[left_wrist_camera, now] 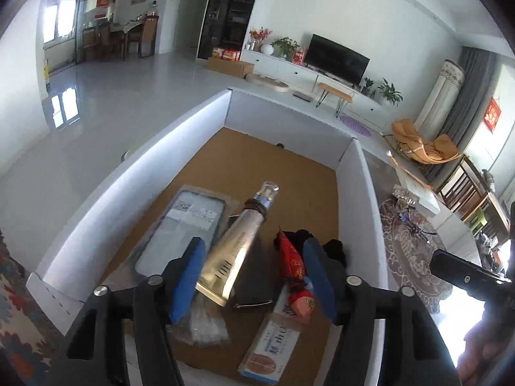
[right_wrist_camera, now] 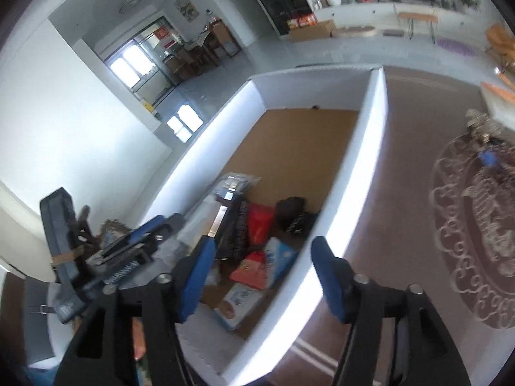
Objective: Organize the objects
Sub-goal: 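Carry the tube and packet into the bin and open both tools, then return both empty tools from the bin to the table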
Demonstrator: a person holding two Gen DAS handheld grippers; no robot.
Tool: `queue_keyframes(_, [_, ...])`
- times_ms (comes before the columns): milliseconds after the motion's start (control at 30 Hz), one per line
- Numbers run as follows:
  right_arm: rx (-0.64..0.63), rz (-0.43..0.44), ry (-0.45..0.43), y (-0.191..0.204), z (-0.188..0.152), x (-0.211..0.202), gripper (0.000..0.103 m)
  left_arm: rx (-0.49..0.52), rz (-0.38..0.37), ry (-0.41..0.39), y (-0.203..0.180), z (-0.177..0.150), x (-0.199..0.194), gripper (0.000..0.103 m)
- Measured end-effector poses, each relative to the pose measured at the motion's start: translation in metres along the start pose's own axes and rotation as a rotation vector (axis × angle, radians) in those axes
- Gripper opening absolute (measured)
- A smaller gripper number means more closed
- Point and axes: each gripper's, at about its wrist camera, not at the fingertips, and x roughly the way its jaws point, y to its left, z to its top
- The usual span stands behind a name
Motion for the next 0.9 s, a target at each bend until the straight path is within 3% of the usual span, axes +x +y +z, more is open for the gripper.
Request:
queue_keyframes(33, [-0.019,-0.097,-0.047,-0.017,-0.009,-0.012,0.094,0.028,-0.022,-0.010,-0.014,0.000,-0.001,0.070])
queue_keyframes(67, [-0.026,-0.184,-0.077,-0.037,-0.018,-0.022,0.097,0.064,-0.049,-0.014,-0.030,-0.001,-0.002,0.071])
queue_keyframes(200, [0.054,-0.481,-0.073,-0.134,-0.070,-0.040,0.097,0.241,-0.219,-0.014,-0.119,-0.014,-0.018,0.073])
queue_keyframes(233, [0.102,-0.532,-0.057,-0.160,-0.086,-0.044,0.097,0.283,-0.265,-0.010,-0.141,-0.022,-0.024,0.076])
queue_keyframes(300, [0.205,-0.612,-0.033,-0.206,-0.116,-0.049,0.097,0.361,-0.349,0.010,-0.187,-0.041,-0.028,0.097])
queue_keyframes(367, [0.274,-0.671,-0.027,-0.240,-0.138,-0.062,0.097,0.414,-0.405,0.034,-0.225,-0.060,-0.028,0.103])
queue_keyframes(467, [0.312,-0.738,-0.032,-0.261,-0.159,-0.088,0.097,0.486,-0.433,0.121,-0.276,-0.092,-0.006,0.103])
queue_keyframes(667, [0.368,-0.773,-0.037,-0.288,-0.172,-0.102,0.097,0.533,-0.293,0.194,-0.324,-0.136,0.083,0.103])
queue_keyframes(900, [0.369,-0.793,-0.055,-0.281,-0.173,-0.102,0.098,0.587,-0.163,0.160,-0.329,-0.140,0.124,0.103])
